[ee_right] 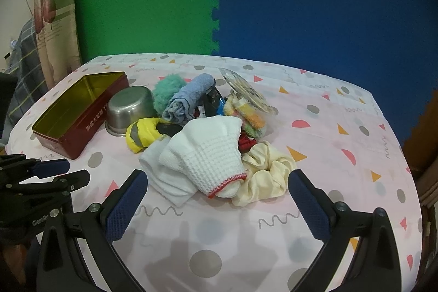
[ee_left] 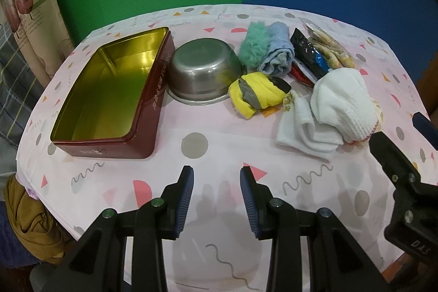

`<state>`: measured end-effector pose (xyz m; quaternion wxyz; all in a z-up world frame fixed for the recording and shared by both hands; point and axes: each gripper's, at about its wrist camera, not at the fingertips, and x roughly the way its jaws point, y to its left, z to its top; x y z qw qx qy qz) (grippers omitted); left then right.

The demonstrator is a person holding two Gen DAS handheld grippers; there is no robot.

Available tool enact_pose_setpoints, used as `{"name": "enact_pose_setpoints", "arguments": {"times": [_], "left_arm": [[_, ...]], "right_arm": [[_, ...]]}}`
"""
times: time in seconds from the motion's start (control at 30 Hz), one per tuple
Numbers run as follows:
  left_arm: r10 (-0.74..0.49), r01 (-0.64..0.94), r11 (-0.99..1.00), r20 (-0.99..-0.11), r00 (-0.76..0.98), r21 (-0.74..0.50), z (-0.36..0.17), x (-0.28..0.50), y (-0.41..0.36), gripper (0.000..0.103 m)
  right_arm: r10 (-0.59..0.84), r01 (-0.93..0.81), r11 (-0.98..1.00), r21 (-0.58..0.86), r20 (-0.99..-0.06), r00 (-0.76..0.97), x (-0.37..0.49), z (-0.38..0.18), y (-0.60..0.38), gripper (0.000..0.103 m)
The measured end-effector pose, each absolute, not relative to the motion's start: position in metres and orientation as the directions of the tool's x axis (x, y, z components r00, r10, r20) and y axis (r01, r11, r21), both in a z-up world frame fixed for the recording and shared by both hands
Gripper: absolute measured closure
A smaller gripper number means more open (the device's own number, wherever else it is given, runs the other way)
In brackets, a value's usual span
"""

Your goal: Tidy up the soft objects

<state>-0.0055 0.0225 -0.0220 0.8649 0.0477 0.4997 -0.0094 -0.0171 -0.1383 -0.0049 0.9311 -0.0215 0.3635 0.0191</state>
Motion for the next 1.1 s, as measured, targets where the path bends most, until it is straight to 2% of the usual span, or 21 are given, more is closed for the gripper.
{"name": "enact_pose_setpoints", "arguments": {"times": [0.07, 0.13, 0.3, 0.63, 0.87, 1.1], "left_arm": [[0.032, 0.062, 0.995, -0.866, 0.499, 0.073, -0.025, -0.003, 0.025, 0.067], [0.032, 0.059, 0.996, -0.870, 0.493, 0.070, -0.028, -0.001, 0.028, 0.067], [0.038, 0.064, 0.995, -0.873, 0.487, 0.079, -0.036, 0.005, 0.034, 0.067], [0.017, 0.081, 0.995, -0.883, 0.470, 0.063, -0.046, 0.014, 0.042, 0.067], [0.004, 0.102, 0.993, -0.888, 0.460, 0.058, -0.053, 0.022, 0.039, 0.067], [-0.010, 0.121, 0.991, -0.893, 0.450, 0.051, -0.057, 0.027, 0.033, 0.067]], "right_arm": [[0.021, -0.051, 0.998, -0.024, -0.673, 0.740, -0.017, -0.005, -0.139, 0.003], [0.027, -0.053, 0.998, -0.018, -0.673, 0.739, -0.016, -0.005, -0.140, 0.011], [0.050, -0.075, 0.997, -0.005, -0.703, 0.709, -0.005, -0.011, -0.138, 0.019], [0.023, -0.127, 0.988, -0.085, -0.740, 0.672, 0.030, -0.029, -0.119, 0.023], [0.026, -0.147, 0.985, -0.090, -0.765, 0.644, 0.054, -0.045, -0.114, 0.023], [0.035, -0.167, 0.981, -0.096, -0.764, 0.644, 0.059, -0.052, -0.109, 0.051]]}}
